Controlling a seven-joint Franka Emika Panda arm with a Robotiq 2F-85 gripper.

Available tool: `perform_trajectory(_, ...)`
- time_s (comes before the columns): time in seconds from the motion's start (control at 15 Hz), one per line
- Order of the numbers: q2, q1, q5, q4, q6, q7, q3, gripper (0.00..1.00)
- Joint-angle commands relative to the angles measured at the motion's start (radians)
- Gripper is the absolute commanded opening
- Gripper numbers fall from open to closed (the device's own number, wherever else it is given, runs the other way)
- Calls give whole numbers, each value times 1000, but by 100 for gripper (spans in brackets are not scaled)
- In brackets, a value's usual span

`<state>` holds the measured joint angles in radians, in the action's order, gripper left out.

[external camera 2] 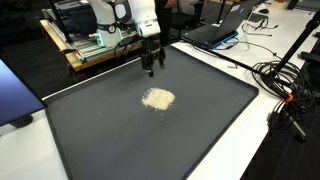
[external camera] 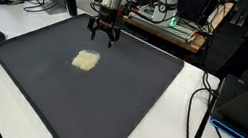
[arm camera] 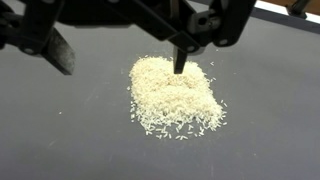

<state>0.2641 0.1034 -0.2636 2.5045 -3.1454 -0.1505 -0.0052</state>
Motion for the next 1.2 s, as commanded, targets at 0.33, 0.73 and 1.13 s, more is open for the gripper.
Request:
perform_trajectory(0.33, -116, -83, 35, -172, 589, 36, 33, 100)
perform_trajectory(0.73, -42, -172, -61, -398, 909, 210, 40, 100)
perform_trajectory(1.13, 93, -231, -110, -619, 1099, 310, 35, 100)
